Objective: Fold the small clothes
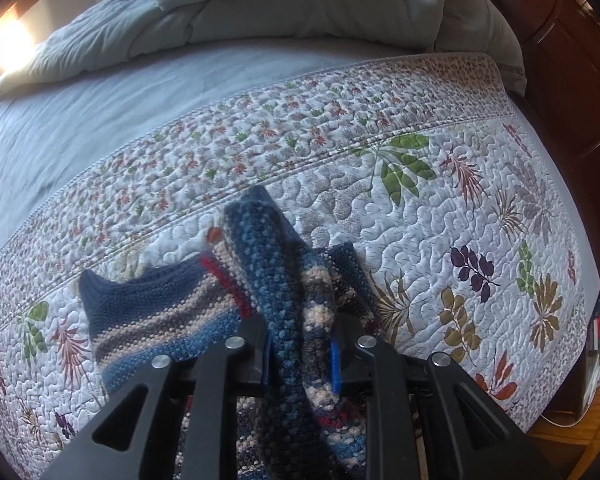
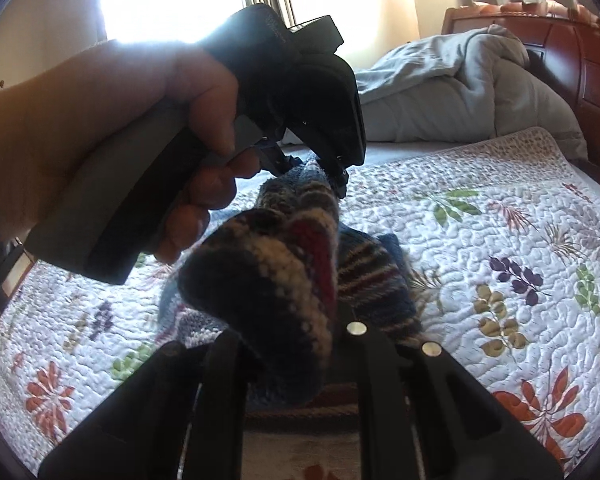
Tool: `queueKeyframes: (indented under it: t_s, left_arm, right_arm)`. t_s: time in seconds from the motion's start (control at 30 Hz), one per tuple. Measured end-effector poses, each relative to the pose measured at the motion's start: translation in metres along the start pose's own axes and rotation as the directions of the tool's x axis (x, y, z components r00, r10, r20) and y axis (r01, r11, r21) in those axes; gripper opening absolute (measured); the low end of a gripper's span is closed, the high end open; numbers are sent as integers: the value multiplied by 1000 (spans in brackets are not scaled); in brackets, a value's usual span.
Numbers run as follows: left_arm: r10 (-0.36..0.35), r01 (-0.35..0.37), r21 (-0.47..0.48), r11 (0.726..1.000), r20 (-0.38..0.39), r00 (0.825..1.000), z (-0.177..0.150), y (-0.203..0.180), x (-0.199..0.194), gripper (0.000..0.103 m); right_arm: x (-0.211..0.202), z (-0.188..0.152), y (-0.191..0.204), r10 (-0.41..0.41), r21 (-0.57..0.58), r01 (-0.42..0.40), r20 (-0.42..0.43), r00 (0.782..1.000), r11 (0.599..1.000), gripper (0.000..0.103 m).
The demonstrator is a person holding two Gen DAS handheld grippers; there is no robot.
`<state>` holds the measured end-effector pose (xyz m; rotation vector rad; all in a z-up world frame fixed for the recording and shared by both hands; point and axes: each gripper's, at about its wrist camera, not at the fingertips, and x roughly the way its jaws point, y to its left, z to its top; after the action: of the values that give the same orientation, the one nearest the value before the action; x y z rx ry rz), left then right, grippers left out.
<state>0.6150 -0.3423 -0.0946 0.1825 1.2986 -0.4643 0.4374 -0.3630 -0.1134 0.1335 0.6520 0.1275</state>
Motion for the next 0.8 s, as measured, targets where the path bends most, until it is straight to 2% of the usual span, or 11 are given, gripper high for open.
queueKeyframes:
  t_s: [0.2,0.4,0.8]
  left_arm:
    - [39,-39,18,999,-21,999,-1,-16,26,20]
    - [90,-88,60,994,-25,996,-1,-31,42,21]
    - [98,-96,50,994,-21,995,-1,-32,58,28]
  right_arm:
    - [8,-10,-24,33,54,-31,-32,999,998,11]
    - [18,-20,-53,120,169,-108,-64,991,980,11]
    - [31,-30,-73,216,280,-186,-82,973,942,11]
